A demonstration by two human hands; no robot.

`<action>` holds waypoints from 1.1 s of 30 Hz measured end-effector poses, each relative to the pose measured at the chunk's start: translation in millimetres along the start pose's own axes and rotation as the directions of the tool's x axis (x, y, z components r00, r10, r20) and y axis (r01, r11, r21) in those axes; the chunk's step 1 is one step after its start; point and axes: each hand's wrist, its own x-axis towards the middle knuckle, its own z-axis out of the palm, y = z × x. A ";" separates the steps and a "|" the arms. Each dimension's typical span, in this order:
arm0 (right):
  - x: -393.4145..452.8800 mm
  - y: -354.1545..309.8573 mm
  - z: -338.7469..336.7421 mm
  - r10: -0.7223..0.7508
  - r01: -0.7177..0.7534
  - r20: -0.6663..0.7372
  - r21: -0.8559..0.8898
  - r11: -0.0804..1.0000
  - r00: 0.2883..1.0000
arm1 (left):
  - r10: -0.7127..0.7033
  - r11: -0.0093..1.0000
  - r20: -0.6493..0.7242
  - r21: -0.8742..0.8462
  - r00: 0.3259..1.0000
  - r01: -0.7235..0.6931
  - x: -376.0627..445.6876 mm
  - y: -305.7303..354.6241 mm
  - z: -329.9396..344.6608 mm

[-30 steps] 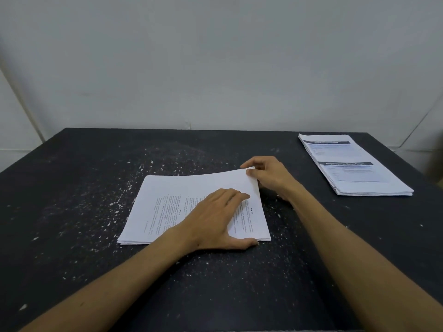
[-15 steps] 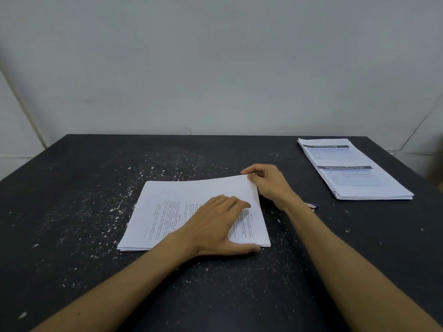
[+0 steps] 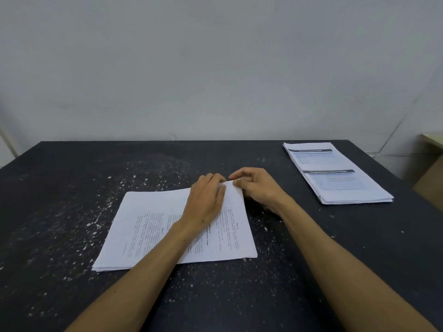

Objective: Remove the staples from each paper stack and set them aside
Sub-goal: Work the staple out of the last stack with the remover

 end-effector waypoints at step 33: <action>0.7 15.4 2.4 0.039 0.003 -0.496 0.084 0.996 0.867 | -0.009 1.000 -0.077 -0.027 0.997 0.007 2.3 3.9 1.0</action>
